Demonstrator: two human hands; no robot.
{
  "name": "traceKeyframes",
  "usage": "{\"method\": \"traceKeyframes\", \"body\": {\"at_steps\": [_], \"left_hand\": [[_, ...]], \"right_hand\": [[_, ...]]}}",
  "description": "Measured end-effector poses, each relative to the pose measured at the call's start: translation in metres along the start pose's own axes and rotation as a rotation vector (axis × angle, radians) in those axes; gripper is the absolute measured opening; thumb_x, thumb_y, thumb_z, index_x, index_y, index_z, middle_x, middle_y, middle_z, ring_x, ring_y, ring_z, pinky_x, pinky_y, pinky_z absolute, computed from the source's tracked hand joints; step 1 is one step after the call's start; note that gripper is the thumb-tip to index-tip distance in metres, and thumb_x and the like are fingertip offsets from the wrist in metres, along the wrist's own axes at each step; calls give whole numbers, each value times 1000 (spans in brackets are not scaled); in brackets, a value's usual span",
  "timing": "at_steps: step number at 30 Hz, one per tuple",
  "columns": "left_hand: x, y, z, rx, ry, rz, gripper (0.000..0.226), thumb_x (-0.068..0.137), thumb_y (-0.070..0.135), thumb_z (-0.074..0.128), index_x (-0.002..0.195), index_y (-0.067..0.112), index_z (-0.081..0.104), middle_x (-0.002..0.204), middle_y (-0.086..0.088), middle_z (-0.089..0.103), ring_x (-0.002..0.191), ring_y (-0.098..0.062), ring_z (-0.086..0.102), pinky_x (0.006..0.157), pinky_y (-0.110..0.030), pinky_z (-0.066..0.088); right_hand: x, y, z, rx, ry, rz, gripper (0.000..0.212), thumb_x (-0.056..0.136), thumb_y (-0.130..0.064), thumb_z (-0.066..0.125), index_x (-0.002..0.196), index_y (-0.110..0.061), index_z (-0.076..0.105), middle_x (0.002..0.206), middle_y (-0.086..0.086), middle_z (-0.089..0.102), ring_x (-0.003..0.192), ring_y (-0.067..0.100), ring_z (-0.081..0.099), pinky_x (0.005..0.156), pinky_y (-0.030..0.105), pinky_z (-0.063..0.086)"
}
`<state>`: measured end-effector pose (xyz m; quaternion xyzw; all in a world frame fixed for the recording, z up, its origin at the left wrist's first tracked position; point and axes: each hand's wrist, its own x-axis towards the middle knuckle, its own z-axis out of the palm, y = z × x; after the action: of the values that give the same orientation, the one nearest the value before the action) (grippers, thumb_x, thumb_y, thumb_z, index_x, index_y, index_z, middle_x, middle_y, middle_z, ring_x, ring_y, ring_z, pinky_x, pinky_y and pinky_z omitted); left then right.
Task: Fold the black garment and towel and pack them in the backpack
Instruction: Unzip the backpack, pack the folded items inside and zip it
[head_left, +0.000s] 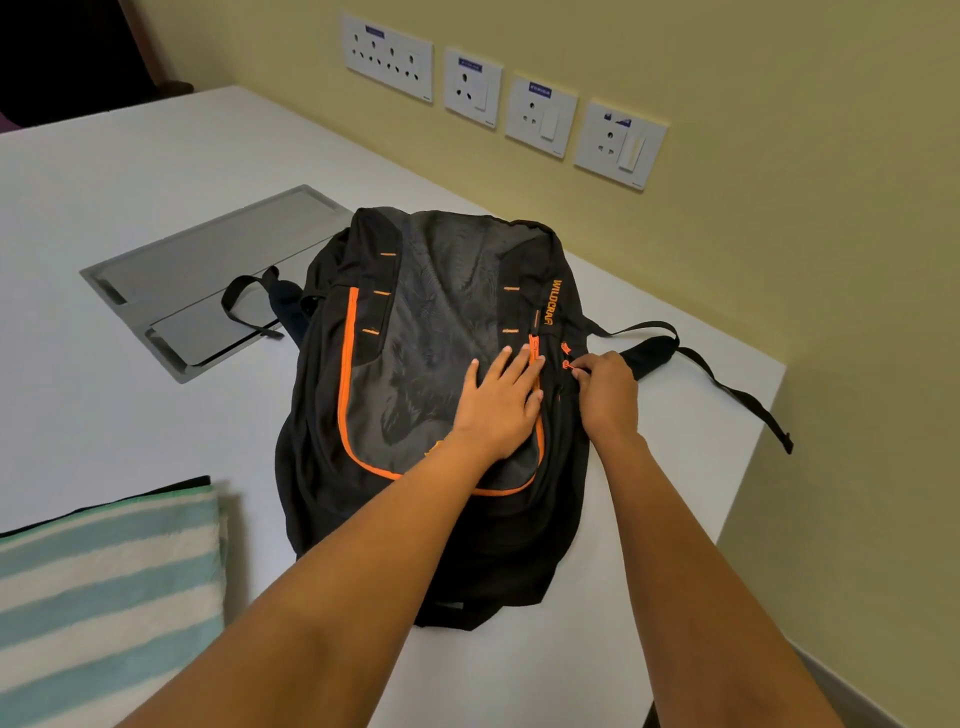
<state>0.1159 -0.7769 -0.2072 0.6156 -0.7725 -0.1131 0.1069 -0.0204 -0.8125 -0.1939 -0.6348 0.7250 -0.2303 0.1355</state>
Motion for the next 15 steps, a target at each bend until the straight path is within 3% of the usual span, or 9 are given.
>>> {"method": "traceKeyframes", "body": {"at_steps": [6,11,15], "left_hand": [[32,4,-6,125,-138,95,57,99,30,22,151,30,0,160,10,0,147,-12,-2,117,-51,-10],[43,5,-2,136,-238,38,56,99,32,18,151,35,-3,159,11,3,147,-14,-1,116,-52,-12],[47,6,-1,153,-272,7,55,99,32,17,149,39,-4,159,11,5,148,-16,2,114,-57,-12]], "right_hand": [[3,7,2,-51,-18,-87,27,99,-15,44,118,-5,61,113,16,54,100,27,58,83,28,44],[3,9,5,-124,-24,-153,28,98,-16,46,120,-4,60,114,16,55,103,28,56,82,29,44],[2,10,8,-59,-53,-142,24,95,-4,43,109,-1,62,111,19,54,102,30,51,73,20,29]]}}
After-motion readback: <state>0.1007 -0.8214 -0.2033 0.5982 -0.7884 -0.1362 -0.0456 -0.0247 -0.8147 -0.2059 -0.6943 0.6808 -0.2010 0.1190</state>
